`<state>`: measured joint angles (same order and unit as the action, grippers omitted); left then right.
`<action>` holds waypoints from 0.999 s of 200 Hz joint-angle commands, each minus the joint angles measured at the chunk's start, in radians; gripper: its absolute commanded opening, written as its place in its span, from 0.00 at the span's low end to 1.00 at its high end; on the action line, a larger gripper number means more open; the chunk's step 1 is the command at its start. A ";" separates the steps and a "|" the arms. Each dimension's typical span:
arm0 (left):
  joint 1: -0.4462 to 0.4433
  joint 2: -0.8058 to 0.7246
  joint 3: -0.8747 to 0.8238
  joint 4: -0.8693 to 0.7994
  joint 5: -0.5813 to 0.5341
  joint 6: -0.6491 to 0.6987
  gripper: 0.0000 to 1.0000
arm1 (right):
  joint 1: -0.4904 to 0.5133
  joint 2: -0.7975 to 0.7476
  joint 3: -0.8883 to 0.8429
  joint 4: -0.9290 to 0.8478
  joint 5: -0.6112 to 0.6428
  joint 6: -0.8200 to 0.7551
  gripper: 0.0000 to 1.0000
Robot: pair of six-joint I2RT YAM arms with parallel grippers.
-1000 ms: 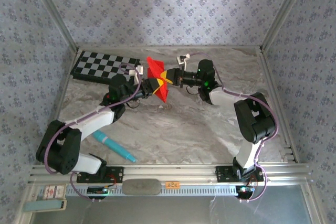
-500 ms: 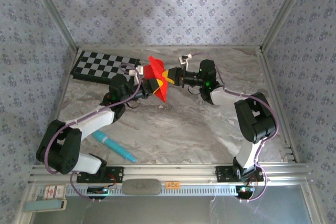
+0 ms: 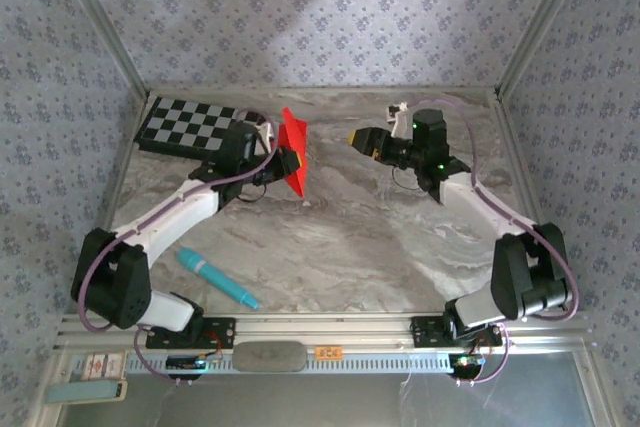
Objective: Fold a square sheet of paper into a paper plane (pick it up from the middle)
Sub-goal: Turn over the paper at the center of the table.
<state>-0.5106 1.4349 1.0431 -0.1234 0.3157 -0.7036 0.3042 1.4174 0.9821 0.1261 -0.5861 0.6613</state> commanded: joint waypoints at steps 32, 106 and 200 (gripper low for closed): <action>-0.106 0.236 0.281 -0.516 -0.540 0.265 0.07 | -0.014 -0.089 -0.048 -0.254 0.266 -0.194 0.56; -0.219 0.642 0.561 -0.762 -0.922 0.267 0.06 | -0.034 -0.104 -0.108 -0.264 0.303 -0.158 0.56; -0.282 0.797 0.649 -0.819 -0.943 0.209 0.21 | -0.045 -0.066 -0.125 -0.257 0.276 -0.131 0.56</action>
<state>-0.7750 2.2284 1.6566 -0.8932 -0.6369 -0.4683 0.2665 1.3384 0.8654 -0.1257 -0.3023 0.5091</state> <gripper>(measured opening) 0.192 0.557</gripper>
